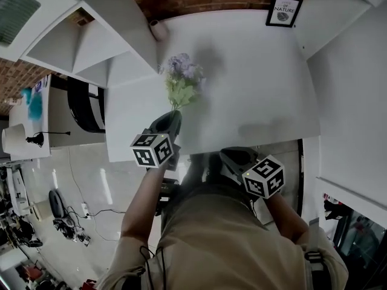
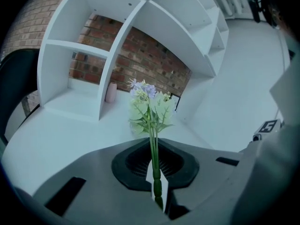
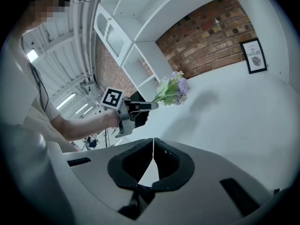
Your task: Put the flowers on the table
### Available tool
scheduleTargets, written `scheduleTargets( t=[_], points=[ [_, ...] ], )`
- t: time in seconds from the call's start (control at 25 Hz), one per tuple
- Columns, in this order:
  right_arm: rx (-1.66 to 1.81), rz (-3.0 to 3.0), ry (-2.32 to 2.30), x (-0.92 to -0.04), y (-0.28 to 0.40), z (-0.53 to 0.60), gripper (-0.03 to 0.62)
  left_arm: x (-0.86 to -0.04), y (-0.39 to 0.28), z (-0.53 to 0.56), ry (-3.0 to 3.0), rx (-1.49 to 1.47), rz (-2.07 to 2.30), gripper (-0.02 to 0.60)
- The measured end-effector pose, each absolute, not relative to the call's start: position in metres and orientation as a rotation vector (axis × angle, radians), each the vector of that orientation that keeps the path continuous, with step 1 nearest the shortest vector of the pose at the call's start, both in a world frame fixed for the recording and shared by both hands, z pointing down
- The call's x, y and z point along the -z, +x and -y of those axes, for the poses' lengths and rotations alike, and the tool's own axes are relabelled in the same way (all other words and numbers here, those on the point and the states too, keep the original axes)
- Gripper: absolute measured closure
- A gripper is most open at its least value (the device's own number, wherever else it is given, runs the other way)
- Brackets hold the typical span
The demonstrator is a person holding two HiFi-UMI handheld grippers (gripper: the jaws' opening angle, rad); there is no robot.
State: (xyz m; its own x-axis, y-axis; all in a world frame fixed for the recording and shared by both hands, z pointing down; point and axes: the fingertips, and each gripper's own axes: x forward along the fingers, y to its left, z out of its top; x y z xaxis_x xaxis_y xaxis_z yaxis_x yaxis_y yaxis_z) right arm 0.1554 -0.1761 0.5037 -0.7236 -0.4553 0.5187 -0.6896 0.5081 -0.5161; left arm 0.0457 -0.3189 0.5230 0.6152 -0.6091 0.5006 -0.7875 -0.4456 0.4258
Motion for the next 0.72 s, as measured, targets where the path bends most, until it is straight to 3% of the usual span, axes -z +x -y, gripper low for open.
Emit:
scheduleTargets(
  t=[0.72],
  points=[
    [-1.084,2.316,1.046,-0.508,0.152,0.185,0.572,-0.587,0.053,0.38,2.109,-0.382,1.136,0.569]
  ],
)
